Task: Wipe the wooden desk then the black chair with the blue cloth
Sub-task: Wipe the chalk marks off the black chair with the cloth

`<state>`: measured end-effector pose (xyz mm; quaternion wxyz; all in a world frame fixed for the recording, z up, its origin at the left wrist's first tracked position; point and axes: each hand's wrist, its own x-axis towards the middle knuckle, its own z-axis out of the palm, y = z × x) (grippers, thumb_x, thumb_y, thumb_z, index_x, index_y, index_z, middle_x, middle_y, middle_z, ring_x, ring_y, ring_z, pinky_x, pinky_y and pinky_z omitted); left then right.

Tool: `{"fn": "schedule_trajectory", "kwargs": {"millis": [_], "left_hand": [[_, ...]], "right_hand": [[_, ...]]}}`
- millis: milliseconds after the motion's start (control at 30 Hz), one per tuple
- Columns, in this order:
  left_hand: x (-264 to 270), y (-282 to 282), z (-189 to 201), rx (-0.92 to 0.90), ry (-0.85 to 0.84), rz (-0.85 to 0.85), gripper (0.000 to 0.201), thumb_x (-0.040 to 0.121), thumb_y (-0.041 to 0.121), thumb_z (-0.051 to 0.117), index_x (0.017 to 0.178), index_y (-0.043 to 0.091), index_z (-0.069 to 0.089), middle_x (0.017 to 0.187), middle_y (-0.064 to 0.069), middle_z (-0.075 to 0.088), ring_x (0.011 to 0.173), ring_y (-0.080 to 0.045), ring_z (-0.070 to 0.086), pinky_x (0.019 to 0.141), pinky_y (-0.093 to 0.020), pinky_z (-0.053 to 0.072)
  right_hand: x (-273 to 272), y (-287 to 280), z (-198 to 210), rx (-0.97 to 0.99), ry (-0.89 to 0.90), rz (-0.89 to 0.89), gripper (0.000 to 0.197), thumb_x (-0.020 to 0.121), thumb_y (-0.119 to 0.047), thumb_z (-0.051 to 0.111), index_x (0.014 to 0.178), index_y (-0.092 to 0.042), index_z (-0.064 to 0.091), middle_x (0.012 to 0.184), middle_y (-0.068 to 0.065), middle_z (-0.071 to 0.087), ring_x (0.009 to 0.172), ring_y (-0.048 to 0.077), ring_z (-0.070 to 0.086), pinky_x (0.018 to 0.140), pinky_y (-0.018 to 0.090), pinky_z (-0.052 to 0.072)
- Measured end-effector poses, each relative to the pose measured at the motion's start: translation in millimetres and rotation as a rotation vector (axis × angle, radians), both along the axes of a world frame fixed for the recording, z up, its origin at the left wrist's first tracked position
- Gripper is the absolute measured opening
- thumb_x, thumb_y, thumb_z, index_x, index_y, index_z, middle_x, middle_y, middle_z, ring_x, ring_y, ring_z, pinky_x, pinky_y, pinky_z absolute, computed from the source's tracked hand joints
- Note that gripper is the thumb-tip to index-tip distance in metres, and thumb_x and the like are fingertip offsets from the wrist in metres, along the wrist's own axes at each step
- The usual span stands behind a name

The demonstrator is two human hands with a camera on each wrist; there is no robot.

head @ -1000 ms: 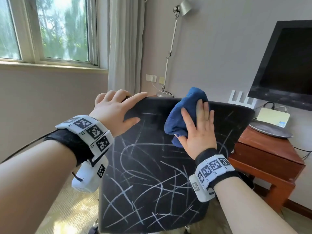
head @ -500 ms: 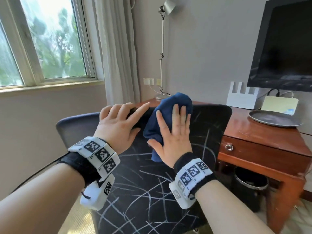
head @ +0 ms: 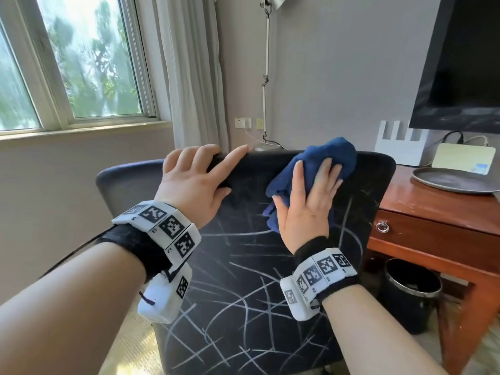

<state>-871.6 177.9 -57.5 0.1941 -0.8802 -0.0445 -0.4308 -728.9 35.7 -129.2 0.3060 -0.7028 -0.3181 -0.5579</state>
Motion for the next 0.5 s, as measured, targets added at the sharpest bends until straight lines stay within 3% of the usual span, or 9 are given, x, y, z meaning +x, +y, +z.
{"fn": "schedule_trajectory", "kwargs": {"millis": [133,200,333,433,500], "left_hand": [[-1.6,6.4,0.0,0.004,-0.012,-0.021,0.064,0.083,0.036,0.048,0.143,0.031,0.026,0.125,-0.005,0.046,0.108,-0.026,0.036,0.098,-0.038,0.019],[-3.4,8.5,0.4,0.015,-0.003,-0.041,0.064,0.084,0.033,0.051,0.143,0.03,0.026,0.131,-0.004,0.042,0.111,-0.026,0.035,0.099,-0.039,0.017],[-2.7,8.7,0.6,0.044,0.006,-0.034,0.071,0.085,0.025,0.062,0.145,0.029,0.024,0.143,-0.005,0.036,0.116,-0.025,0.032,0.101,-0.039,0.015],[-1.6,9.4,-1.5,0.045,-0.037,-0.035,0.066,0.086,0.023,0.057,0.144,0.029,0.025,0.144,-0.006,0.037,0.116,-0.026,0.033,0.101,-0.04,0.016],[-2.1,12.0,-1.7,0.039,-0.04,-0.036,0.066,0.084,0.027,0.052,0.144,0.029,0.026,0.142,-0.006,0.038,0.116,-0.027,0.034,0.1,-0.04,0.017]], "right_hand": [[6.8,-14.7,30.2,-0.058,-0.185,0.037,0.047,0.096,-0.041,0.039,0.137,-0.02,0.031,0.143,0.019,0.015,0.134,0.042,0.016,0.115,0.048,0.0],[15.3,-23.2,23.7,-0.026,-0.147,0.049,0.046,0.095,-0.039,0.041,0.136,-0.02,0.032,0.144,0.019,0.015,0.135,0.041,0.015,0.115,0.048,0.004],[14.2,-16.2,-16.1,0.094,0.066,-0.018,0.062,0.088,-0.032,0.048,0.141,-0.016,0.018,0.142,0.027,0.01,0.133,0.048,0.011,0.108,0.062,0.021],[-1.3,5.1,-17.6,0.072,0.082,0.008,0.066,0.09,-0.038,0.042,0.142,-0.015,0.008,0.141,0.03,0.006,0.132,0.049,0.006,0.107,0.06,0.013],[-5.8,9.8,1.4,0.054,0.013,0.026,0.061,0.093,-0.04,0.04,0.143,-0.015,0.015,0.141,0.029,0.008,0.132,0.049,0.008,0.108,0.056,0.01]]}}
